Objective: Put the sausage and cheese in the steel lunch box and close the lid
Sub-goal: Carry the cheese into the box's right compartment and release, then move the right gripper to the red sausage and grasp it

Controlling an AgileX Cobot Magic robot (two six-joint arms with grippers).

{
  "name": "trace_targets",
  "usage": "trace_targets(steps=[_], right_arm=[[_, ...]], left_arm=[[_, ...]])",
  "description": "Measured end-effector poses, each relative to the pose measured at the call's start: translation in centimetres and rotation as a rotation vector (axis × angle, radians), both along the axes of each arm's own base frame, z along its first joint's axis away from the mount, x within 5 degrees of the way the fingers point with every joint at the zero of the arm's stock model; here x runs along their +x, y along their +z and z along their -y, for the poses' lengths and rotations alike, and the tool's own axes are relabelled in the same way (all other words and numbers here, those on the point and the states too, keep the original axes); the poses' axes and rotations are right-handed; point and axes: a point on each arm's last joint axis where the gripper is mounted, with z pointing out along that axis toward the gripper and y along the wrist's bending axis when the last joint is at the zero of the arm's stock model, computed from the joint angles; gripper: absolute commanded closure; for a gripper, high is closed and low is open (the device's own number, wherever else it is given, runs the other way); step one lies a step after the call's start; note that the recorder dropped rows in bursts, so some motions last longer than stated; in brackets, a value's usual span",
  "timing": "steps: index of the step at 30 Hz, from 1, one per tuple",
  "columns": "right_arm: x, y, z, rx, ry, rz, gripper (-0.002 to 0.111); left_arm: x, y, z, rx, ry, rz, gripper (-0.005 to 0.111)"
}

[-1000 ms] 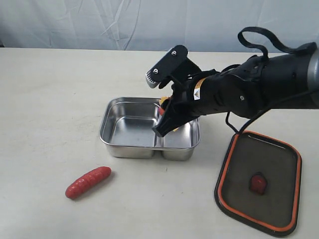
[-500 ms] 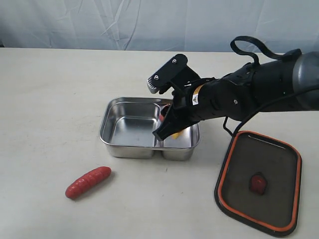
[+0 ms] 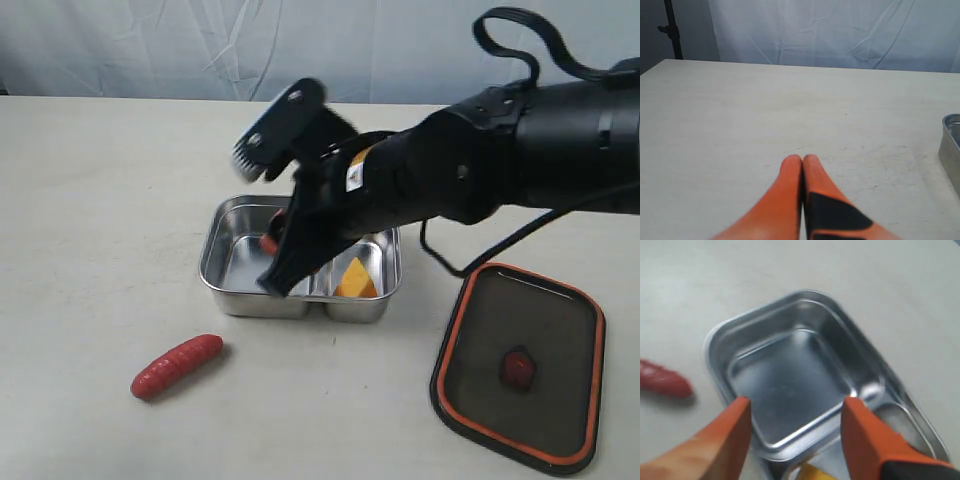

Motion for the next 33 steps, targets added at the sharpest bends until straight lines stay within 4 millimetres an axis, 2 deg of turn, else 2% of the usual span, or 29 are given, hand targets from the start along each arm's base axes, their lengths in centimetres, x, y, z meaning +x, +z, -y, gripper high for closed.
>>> trace_targets(steps=[3, 6, 9, 16, 18, 24, 33], right_arm=[[-2.8, 0.3, -2.6, -0.083, 0.212, 0.032, 0.055], [-4.6, 0.1, -4.9, -0.134, 0.350, 0.053, 0.055], [-5.4, -0.7, -7.0, -0.176, 0.431, 0.050, 0.055], [-6.2, -4.3, -11.0, -0.314, 0.571, 0.003, 0.056], [-6.3, -5.2, -11.6, -0.350, 0.600, 0.009, 0.061], [-6.2, -8.2, -12.6, -0.433, 0.653, 0.039, 0.085], [-5.6, -8.9, -13.3, -0.423, 0.655, 0.105, 0.086]], left_arm=[[0.0, 0.0, 0.0, 0.000, 0.000, 0.000, 0.107], [0.0, 0.0, 0.0, 0.000, 0.000, 0.000, 0.107], [0.0, 0.0, 0.0, 0.000, 0.000, 0.000, 0.107], [0.0, 0.0, 0.0, 0.000, 0.000, 0.000, 0.107], [0.0, 0.0, 0.0, 0.000, 0.000, 0.000, 0.107], [0.0, 0.0, 0.0, 0.000, 0.000, 0.000, 0.107], [0.0, 0.0, 0.0, 0.000, 0.000, 0.000, 0.107]])
